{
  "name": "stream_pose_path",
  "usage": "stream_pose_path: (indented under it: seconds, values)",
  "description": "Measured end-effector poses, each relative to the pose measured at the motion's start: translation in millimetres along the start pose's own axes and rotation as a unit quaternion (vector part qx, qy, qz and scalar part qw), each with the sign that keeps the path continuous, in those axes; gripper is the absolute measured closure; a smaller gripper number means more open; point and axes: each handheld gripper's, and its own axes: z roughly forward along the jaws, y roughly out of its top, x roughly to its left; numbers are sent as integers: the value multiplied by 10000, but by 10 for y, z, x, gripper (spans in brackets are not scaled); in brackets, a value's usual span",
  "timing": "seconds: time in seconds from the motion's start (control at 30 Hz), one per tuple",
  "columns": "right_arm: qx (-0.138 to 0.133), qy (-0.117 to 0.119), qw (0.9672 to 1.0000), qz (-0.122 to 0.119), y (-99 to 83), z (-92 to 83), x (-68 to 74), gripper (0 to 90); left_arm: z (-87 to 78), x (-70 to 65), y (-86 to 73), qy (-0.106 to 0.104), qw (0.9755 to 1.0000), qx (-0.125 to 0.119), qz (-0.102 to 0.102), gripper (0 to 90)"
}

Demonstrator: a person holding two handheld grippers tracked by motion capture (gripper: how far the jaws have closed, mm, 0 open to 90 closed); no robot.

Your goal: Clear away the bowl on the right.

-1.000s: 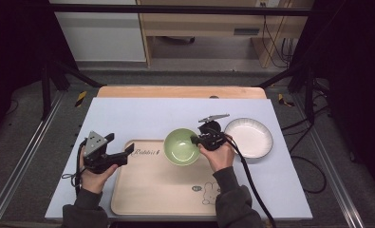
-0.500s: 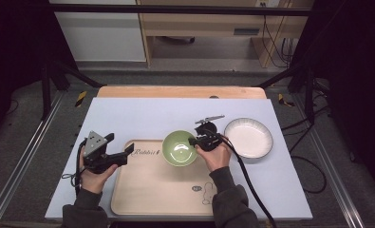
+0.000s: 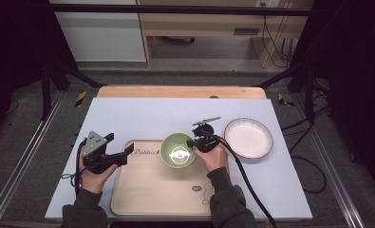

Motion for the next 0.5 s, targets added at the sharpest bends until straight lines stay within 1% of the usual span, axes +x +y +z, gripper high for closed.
stream_pose_path:
  seconds: [0.1,0.17,0.3,0.5]
  values:
    - [21,21,10000,31,-4,18,2,838,1,0,0,-1,10000,8,6,156]
    - [42,11,10000,-15,-9,35,-3,838,3,-2,-1,-1,10000,11,14,156]
    - [84,34,10000,-7,-23,70,6,838,2,-1,-1,1,10000,7,10,156]
    - [124,55,9999,38,-23,89,8,838,1,0,-1,-1,10000,8,5,156]
